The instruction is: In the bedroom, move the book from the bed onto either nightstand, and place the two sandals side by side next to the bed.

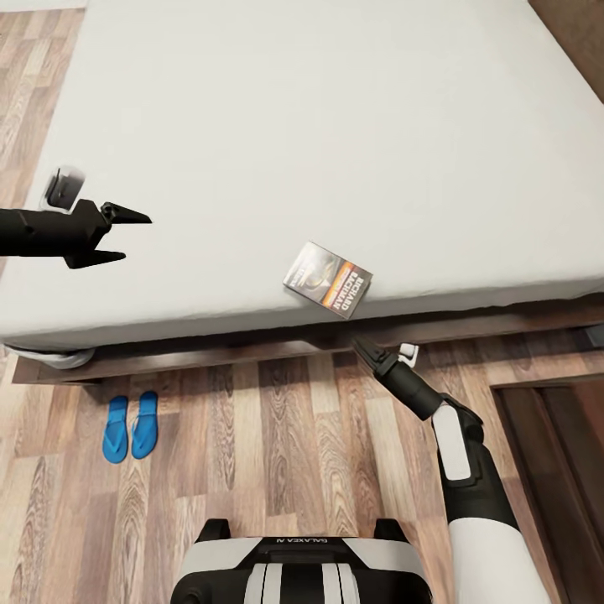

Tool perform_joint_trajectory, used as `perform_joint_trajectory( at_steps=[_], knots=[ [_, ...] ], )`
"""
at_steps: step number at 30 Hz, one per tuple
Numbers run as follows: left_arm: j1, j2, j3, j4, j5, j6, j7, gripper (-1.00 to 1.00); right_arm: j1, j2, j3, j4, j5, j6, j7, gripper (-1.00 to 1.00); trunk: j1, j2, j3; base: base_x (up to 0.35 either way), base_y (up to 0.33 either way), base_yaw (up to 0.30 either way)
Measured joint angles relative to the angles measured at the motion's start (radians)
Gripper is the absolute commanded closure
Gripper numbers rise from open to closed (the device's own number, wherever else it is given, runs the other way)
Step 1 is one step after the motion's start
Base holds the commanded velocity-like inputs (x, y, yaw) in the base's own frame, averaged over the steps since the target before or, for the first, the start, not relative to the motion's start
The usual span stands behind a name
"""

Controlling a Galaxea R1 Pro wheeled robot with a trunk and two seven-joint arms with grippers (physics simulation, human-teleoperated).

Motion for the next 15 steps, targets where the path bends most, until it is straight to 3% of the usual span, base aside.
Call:
perform_joint_trajectory(
  at_steps=[7, 15],
  knots=[
    [0.000, 0.000, -0.002, 0.000, 0.000, 0.001, 0.001, -1.00, 0.000, 0.001, -0.005, 0.010, 0.000, -0.003, -0.003, -1.00, 0.000, 0.000, 0.000, 0.145, 0.045, 0.015],
    [0.001, 0.000, -0.006, 0.000, 0.000, 0.000, 0.002, -1.00, -0.001, 0.002, -0.012, 0.014, -0.010, -0.021, -0.002, -1.00, 0.000, 0.000, 0.000, 0.035, 0.012, 0.002]
  ],
)
